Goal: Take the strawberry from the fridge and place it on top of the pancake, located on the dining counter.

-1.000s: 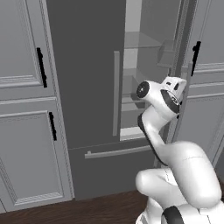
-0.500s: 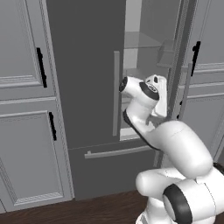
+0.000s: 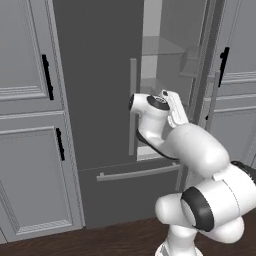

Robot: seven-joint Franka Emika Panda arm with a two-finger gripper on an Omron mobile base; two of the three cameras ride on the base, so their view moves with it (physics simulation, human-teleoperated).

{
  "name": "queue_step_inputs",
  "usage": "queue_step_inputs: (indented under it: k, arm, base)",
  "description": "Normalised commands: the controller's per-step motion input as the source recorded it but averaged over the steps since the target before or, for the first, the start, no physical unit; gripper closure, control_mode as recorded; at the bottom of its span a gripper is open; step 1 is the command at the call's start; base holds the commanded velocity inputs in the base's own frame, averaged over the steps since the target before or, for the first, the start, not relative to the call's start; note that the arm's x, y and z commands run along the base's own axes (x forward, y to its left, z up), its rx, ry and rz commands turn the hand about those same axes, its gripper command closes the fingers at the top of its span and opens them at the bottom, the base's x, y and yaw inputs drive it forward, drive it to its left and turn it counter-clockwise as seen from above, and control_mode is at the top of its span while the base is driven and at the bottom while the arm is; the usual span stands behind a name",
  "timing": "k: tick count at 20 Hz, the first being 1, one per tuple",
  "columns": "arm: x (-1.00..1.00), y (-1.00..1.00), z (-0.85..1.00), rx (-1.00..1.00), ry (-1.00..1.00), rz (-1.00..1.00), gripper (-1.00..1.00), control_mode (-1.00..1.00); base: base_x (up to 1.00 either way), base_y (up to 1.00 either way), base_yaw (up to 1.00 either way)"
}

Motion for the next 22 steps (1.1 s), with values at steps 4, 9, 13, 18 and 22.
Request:
queue_step_inputs:
  k: [4, 9, 13, 18, 22]
  arm:
    - [0.13, -0.23, -0.13, -0.05, 0.0, 0.04, -1.0, -1.0]
    - [0.22, -0.46, -0.09, -0.01, 0.02, 0.04, -1.0, -1.0]
    - [0.32, -0.38, -0.03, 0.0, 0.0, 0.06, -1.0, -1.0]
    - [0.25, -0.17, -0.01, 0.0, 0.0, 0.08, -1.0, -1.0]
    - [0.17, -0.13, -0.01, 0.0, 0.0, 0.09, -1.0, -1.0]
  base:
    - [0.0, 0.0, 0.0]
    - [0.0, 0.0, 0.0]
    - [0.0, 0.0, 0.0]
    - [0.0, 0.0, 0.0]
    - [0.0, 0.0, 0.0]
